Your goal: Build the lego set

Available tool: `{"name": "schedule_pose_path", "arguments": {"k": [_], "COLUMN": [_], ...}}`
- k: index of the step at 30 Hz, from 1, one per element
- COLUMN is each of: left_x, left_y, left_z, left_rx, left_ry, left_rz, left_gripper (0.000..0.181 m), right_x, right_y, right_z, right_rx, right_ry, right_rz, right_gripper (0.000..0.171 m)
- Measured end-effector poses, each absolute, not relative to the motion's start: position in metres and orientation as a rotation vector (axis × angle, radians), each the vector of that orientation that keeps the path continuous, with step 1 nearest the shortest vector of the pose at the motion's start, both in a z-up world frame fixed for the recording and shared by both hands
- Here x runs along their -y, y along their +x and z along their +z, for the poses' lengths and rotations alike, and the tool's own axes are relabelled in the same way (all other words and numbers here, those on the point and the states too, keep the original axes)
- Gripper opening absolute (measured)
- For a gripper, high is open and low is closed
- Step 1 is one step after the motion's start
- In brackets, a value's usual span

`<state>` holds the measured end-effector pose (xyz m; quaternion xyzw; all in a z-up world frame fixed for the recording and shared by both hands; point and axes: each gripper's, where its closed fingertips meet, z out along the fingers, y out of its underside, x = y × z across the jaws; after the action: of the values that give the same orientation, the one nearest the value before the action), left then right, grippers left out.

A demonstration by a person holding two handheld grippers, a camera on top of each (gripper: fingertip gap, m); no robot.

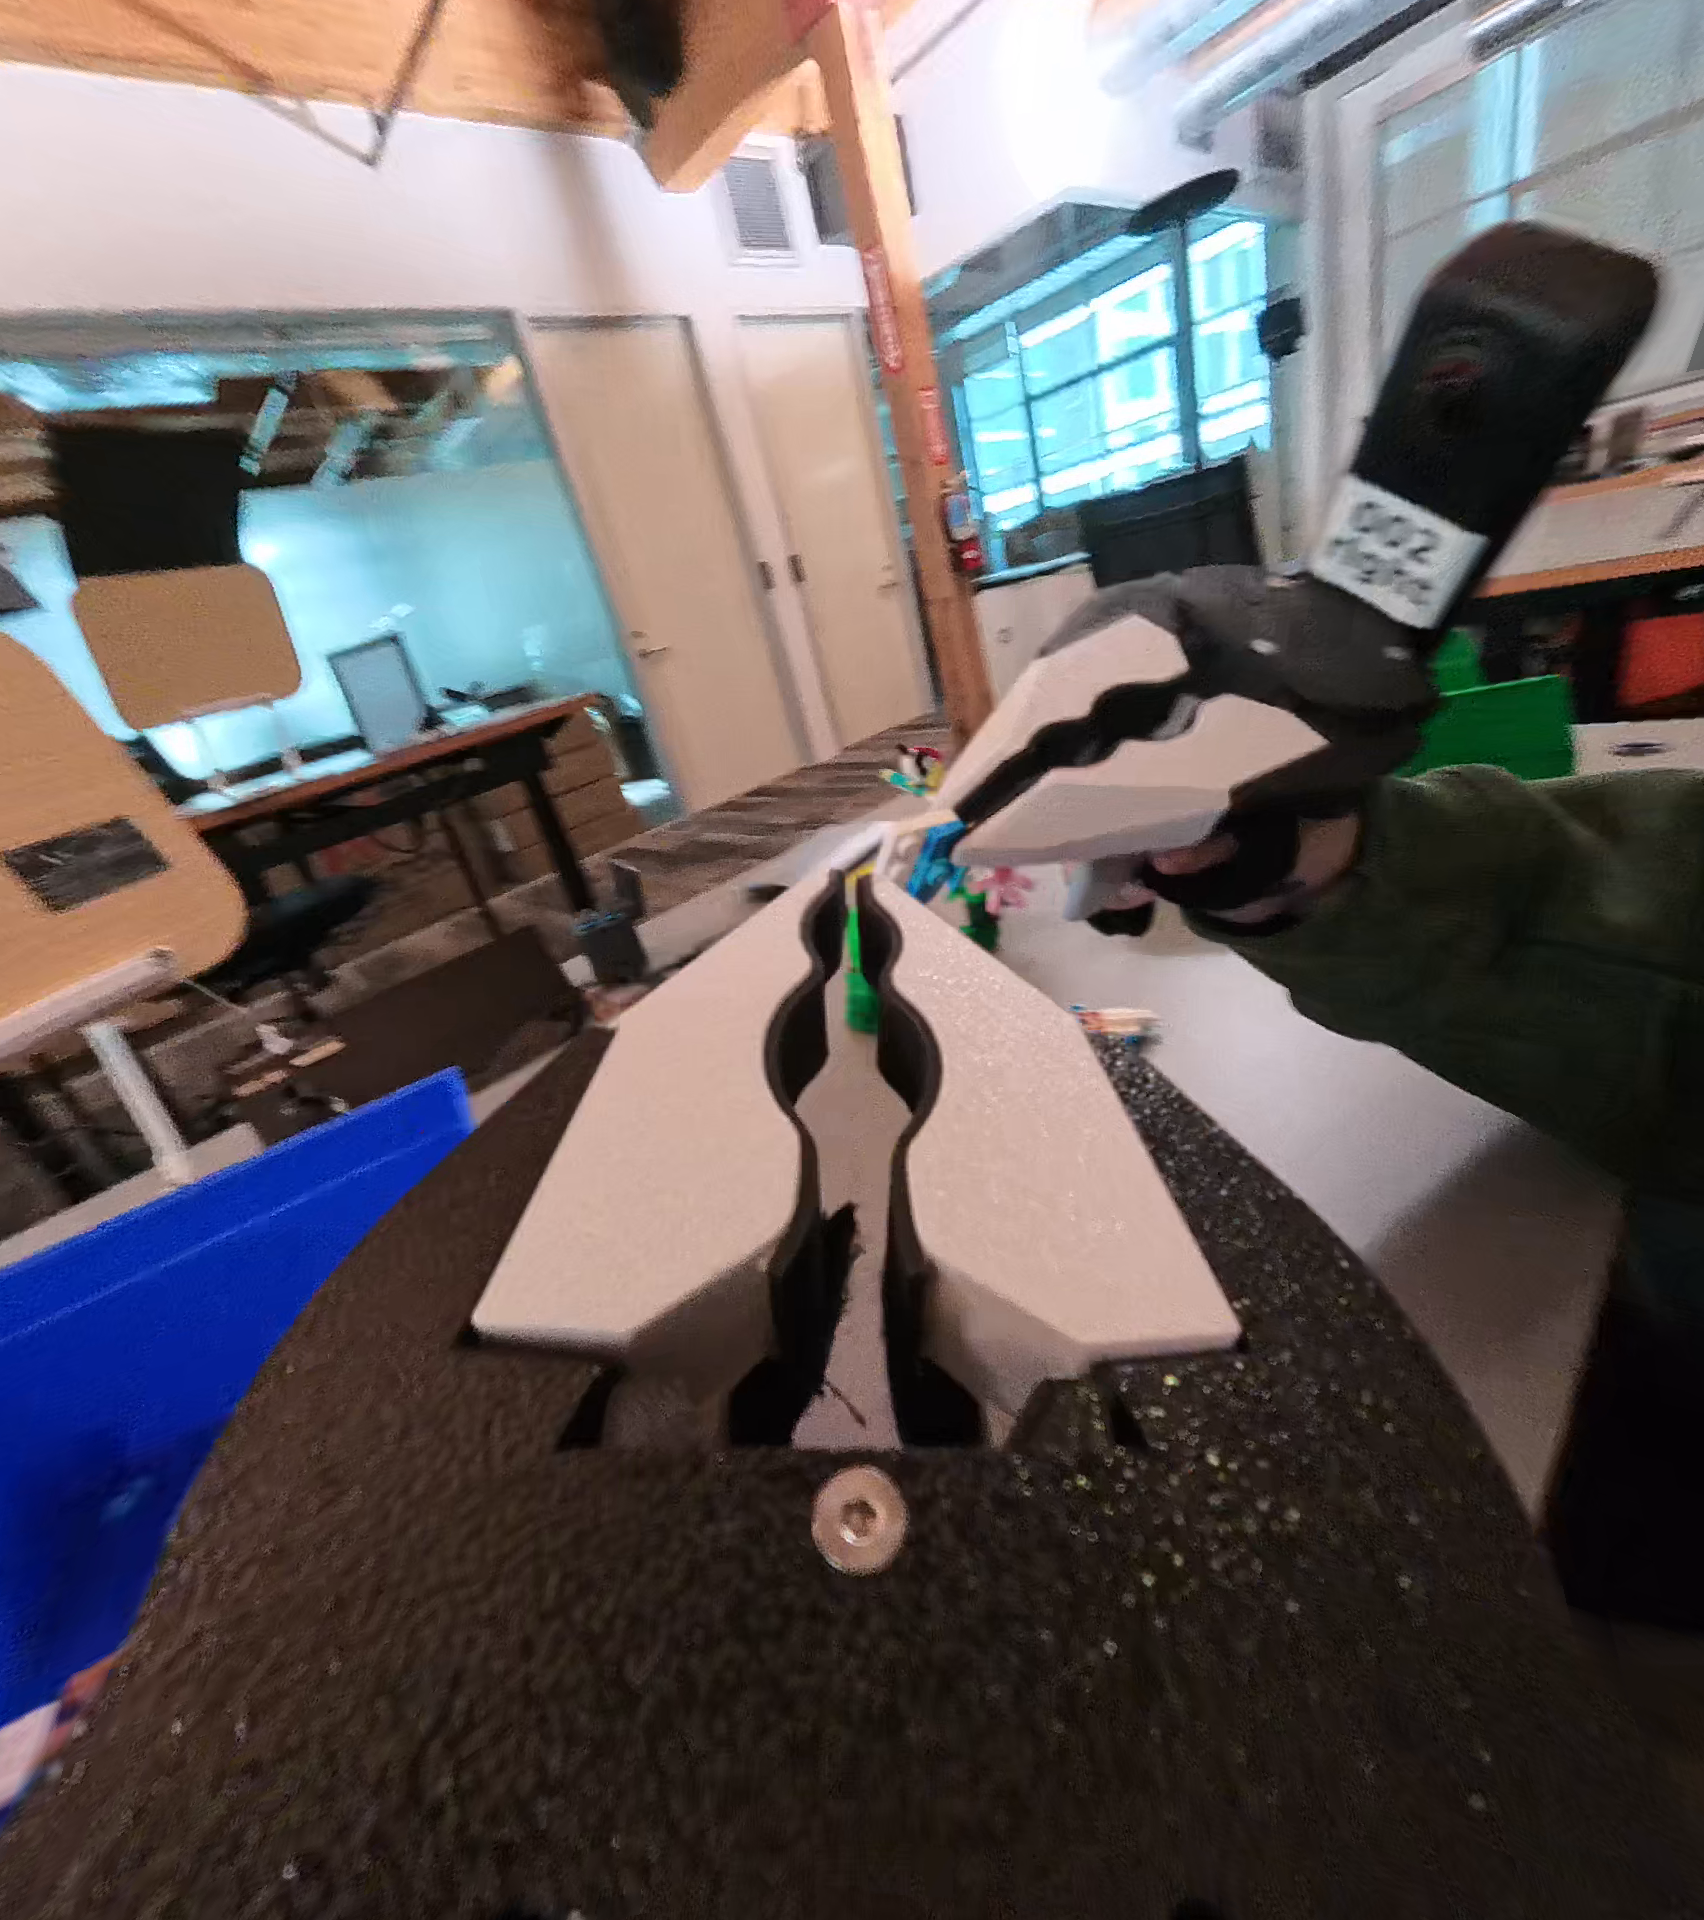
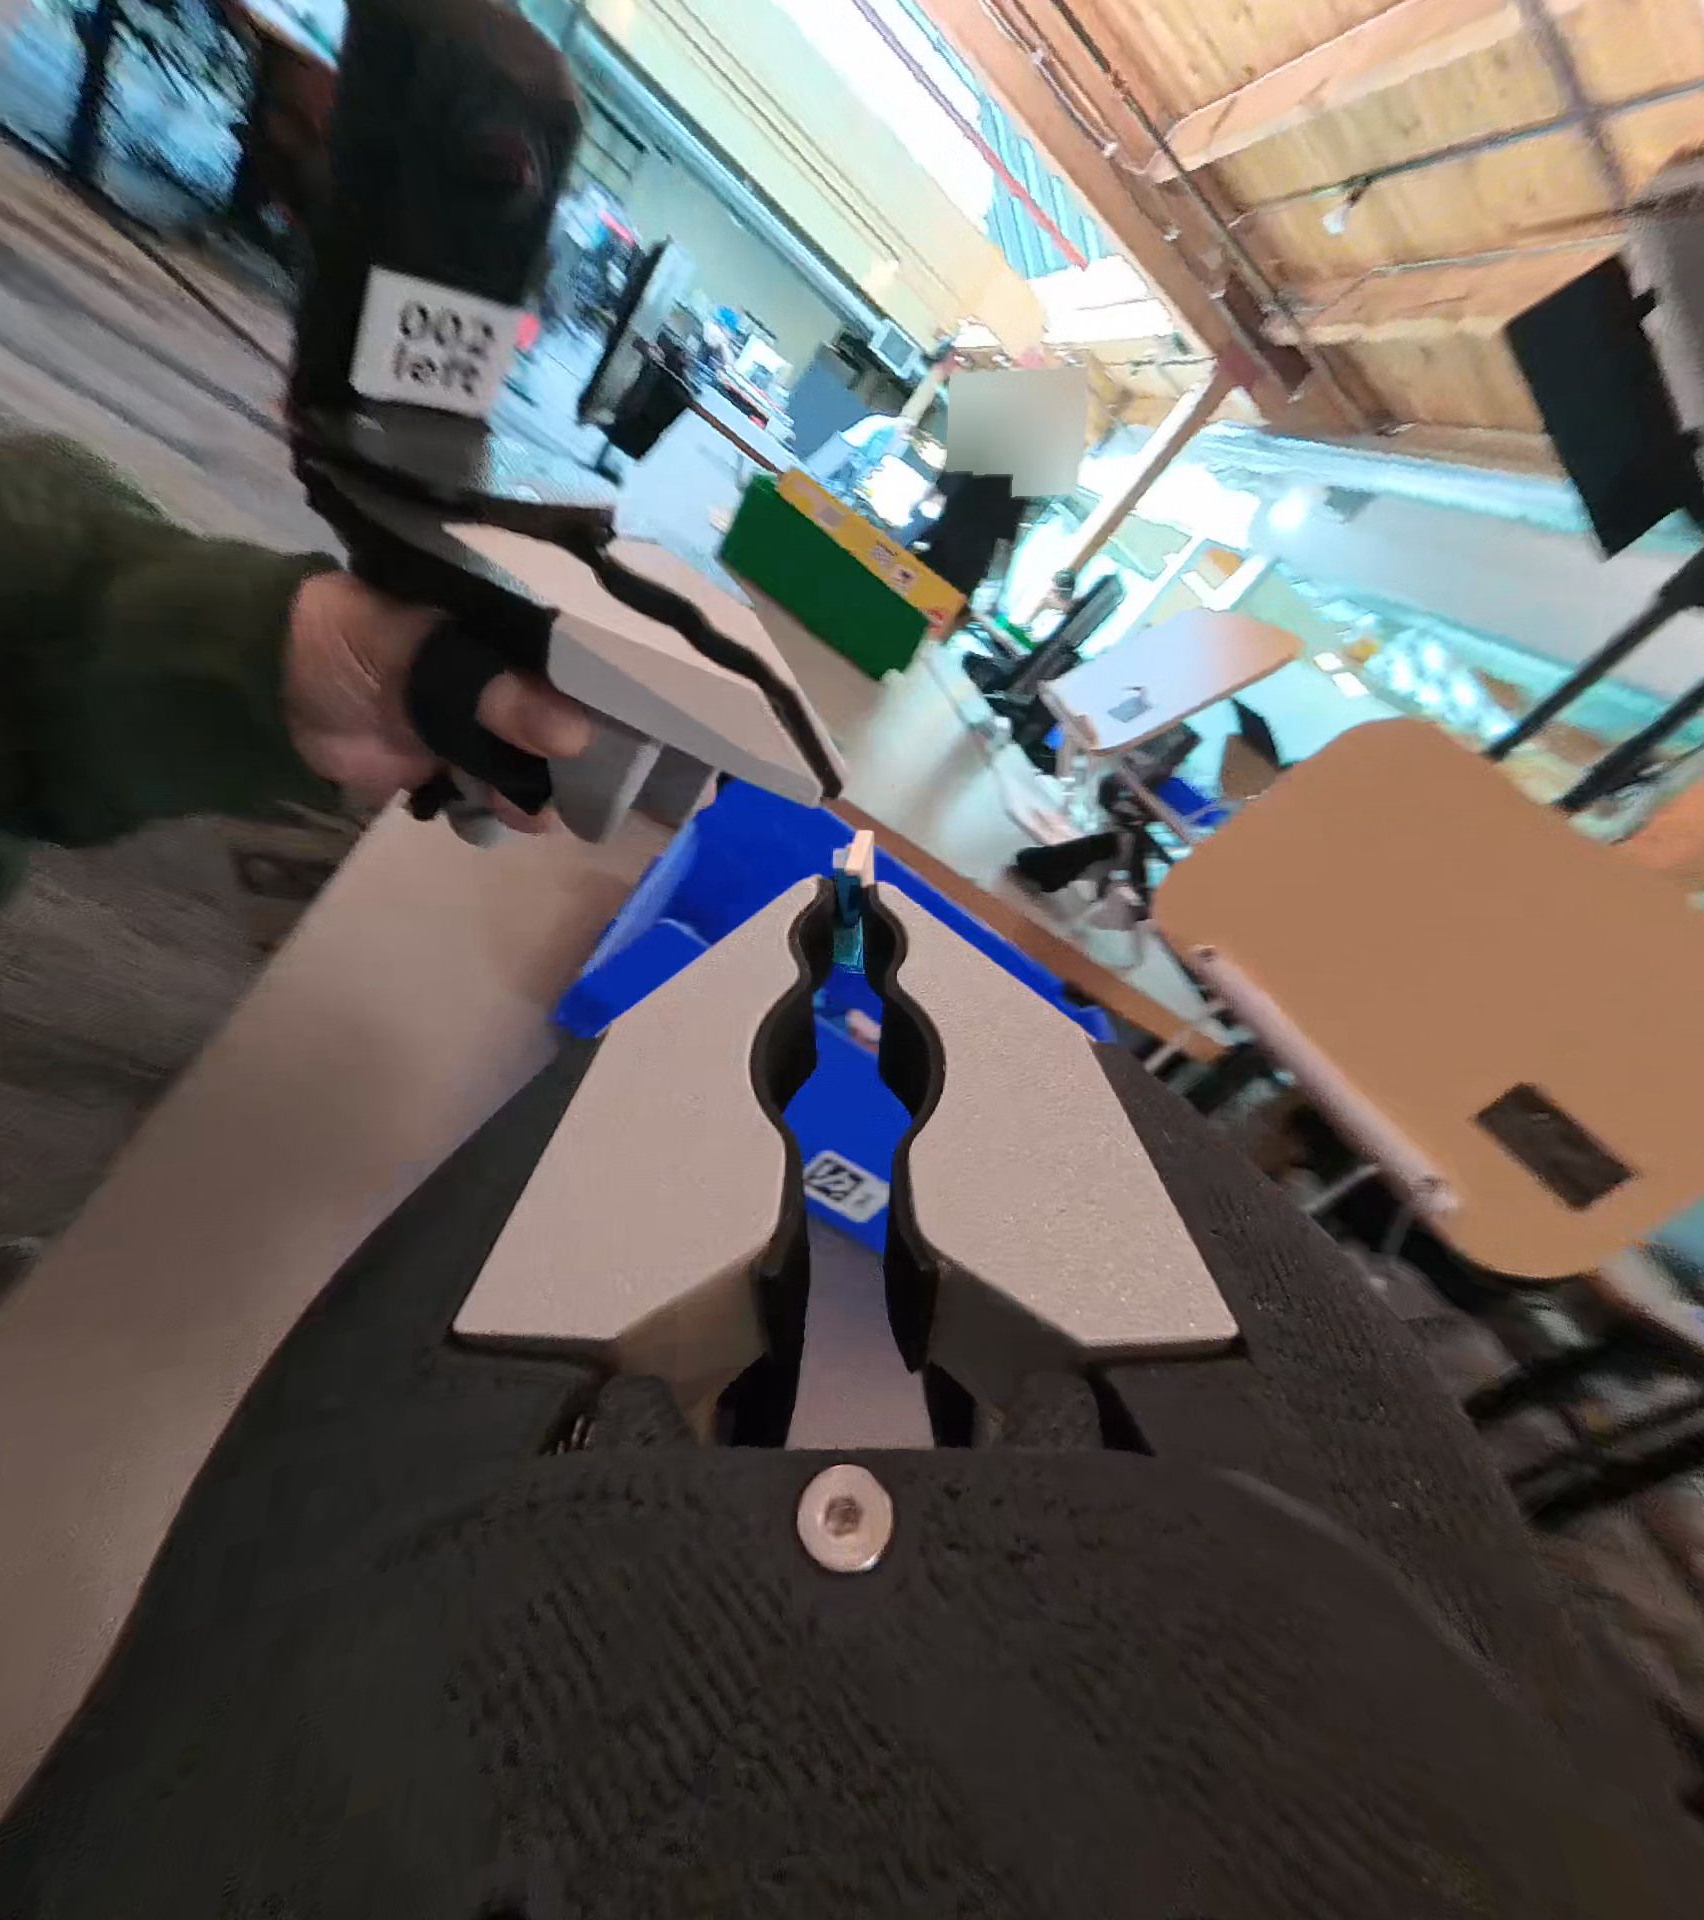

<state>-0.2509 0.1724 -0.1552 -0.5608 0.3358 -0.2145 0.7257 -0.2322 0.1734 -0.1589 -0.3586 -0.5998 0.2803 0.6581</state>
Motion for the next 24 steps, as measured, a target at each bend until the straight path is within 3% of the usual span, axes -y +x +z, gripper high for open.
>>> {"name": "schedule_pose_path", "arguments": {"k": [1,7,11,13,15,21,24], "left_x": [-0.174,-0.188,-0.18,-0.173,-0.166,-0.155,-0.148], "left_y": [-0.248,-0.224,-0.188,-0.172,-0.158,-0.143,-0.143], "left_z": [-0.16,-0.197,-0.212,-0.218,-0.22,-0.216,-0.217], "left_rx": [-0.751,-0.854,-0.95,-0.994,-1.016,-1.028,-1.052], "left_ry": [-1.265,-1.413,-1.415,-1.42,-1.397,-1.335,-1.337], "left_rz": [-0.497,-0.456,-0.591,-0.687,-0.768,-0.89,-0.961], "left_gripper": [0.0,0.001,0.013,0.031,0.037,0.006,0.005], "right_x": [-0.174,-0.191,-0.18,-0.175,-0.17,-0.153,-0.147], "right_y": [-0.227,-0.19,-0.167,-0.16,-0.156,-0.152,-0.153], "right_z": [-0.159,-0.183,-0.205,-0.207,-0.208,-0.206,-0.207], "right_rx": [1.347,1.313,1.352,1.346,1.36,1.394,1.416], "right_ry": [-0.824,-0.894,-0.905,-0.911,-0.915,-0.883,-0.874], "right_rz": [0.695,0.807,1.011,1.139,1.236,1.414,1.445], "right_gripper": [0.003,0.002,0.002,0.002,0.002,0.002,0.002]}}
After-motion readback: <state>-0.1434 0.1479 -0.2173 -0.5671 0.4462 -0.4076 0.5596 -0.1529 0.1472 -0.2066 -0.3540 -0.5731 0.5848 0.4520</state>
